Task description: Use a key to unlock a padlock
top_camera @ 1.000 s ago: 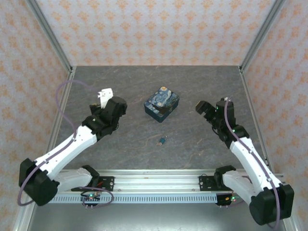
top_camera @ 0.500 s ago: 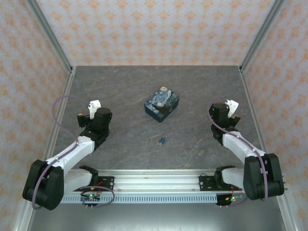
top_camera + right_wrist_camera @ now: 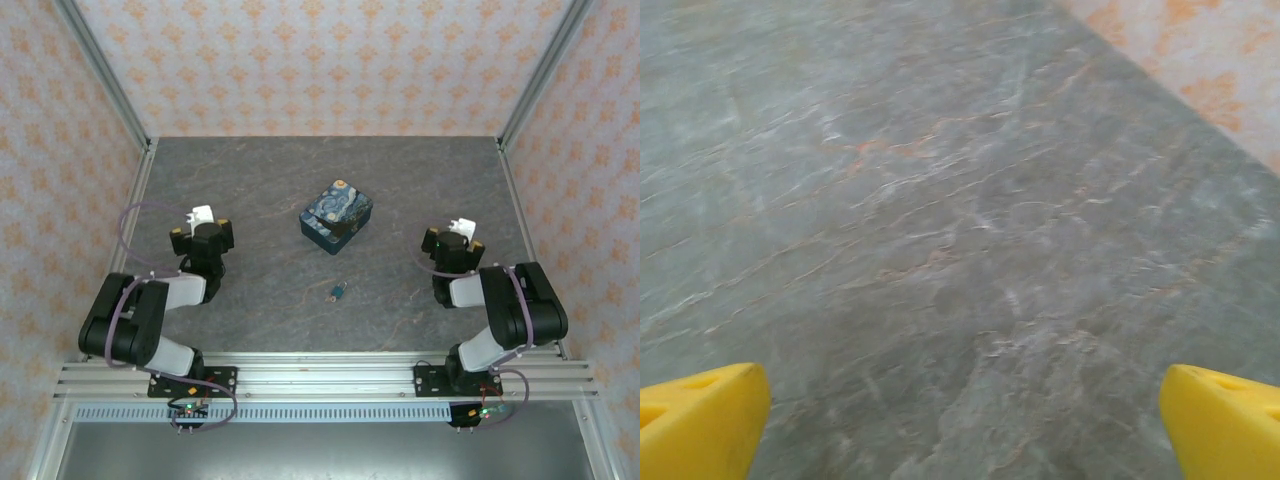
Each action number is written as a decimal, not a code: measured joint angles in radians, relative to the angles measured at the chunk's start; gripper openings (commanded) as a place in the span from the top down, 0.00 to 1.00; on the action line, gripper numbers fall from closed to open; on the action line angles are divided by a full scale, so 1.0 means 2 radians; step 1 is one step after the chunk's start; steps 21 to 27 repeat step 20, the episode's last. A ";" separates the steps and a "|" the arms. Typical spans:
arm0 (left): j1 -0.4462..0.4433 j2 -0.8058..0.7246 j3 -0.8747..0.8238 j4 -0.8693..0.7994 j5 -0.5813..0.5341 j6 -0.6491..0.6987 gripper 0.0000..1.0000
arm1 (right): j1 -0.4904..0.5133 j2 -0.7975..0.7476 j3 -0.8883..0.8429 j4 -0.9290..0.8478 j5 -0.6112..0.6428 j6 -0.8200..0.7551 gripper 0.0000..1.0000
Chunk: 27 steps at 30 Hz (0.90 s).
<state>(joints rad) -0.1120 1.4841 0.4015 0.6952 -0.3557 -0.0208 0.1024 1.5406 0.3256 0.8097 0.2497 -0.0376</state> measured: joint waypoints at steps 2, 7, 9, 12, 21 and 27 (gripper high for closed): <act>0.016 0.010 0.000 0.001 0.038 0.002 0.00 | -0.012 0.001 0.017 -0.005 -0.029 -0.001 0.01; 0.031 0.012 0.002 0.009 0.083 0.002 0.00 | -0.041 0.000 0.041 0.001 -0.072 0.000 0.01; 0.030 0.012 0.002 0.011 0.091 0.002 0.00 | -0.041 0.000 0.039 0.001 -0.079 0.000 0.01; 0.030 0.012 0.002 0.014 0.097 0.002 0.00 | -0.041 0.000 0.037 0.000 -0.086 0.000 0.01; 0.030 0.012 0.002 0.014 0.100 0.002 0.00 | -0.041 0.000 0.039 -0.005 -0.099 -0.001 0.01; 0.030 0.012 0.002 0.014 0.100 0.002 0.00 | -0.041 0.000 0.039 -0.005 -0.099 -0.001 0.01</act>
